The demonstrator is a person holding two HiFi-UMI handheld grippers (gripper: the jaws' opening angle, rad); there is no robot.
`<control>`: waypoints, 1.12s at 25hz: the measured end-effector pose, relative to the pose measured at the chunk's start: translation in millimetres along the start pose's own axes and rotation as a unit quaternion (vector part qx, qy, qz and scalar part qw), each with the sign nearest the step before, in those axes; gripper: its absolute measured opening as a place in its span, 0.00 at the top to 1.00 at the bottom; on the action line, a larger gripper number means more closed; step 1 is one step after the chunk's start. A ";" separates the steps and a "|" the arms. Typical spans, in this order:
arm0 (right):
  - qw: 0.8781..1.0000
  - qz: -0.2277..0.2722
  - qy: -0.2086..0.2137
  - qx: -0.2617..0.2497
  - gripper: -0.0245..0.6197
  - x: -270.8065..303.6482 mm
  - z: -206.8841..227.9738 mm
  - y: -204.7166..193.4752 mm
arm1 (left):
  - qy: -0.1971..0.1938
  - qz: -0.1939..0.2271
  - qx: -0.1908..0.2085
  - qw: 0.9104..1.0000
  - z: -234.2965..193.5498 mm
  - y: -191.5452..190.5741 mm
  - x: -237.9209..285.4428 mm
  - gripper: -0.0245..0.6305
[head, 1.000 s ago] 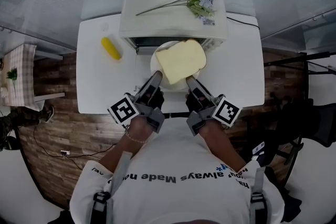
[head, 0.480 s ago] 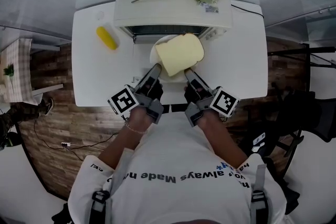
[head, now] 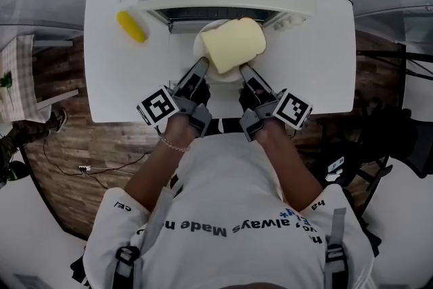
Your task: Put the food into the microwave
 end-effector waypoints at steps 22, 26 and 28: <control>0.999 -0.018 -0.046 0.022 0.93 63.9 72.1 1.6 | 0.023 0.000 -0.010 1.000 -67.7 38.8 55.9 0.93; 0.998 -0.018 -0.050 0.026 0.92 73.5 80.4 2.4 | 0.019 -0.001 -0.020 1.000 -76.0 44.6 64.9 0.93; 0.998 -0.018 -0.053 0.028 0.92 80.7 83.8 1.8 | 0.028 -0.002 -0.017 0.999 -81.8 51.3 66.5 0.93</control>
Point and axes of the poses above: the fingertips, and each gripper's own axes: x forward along the fingers, z to its right, y out of its top, the point moved 9 cm from there along -x, backward along the fingers, and after that the axes turned 11 degrees about -x, right-handed, at the moved point
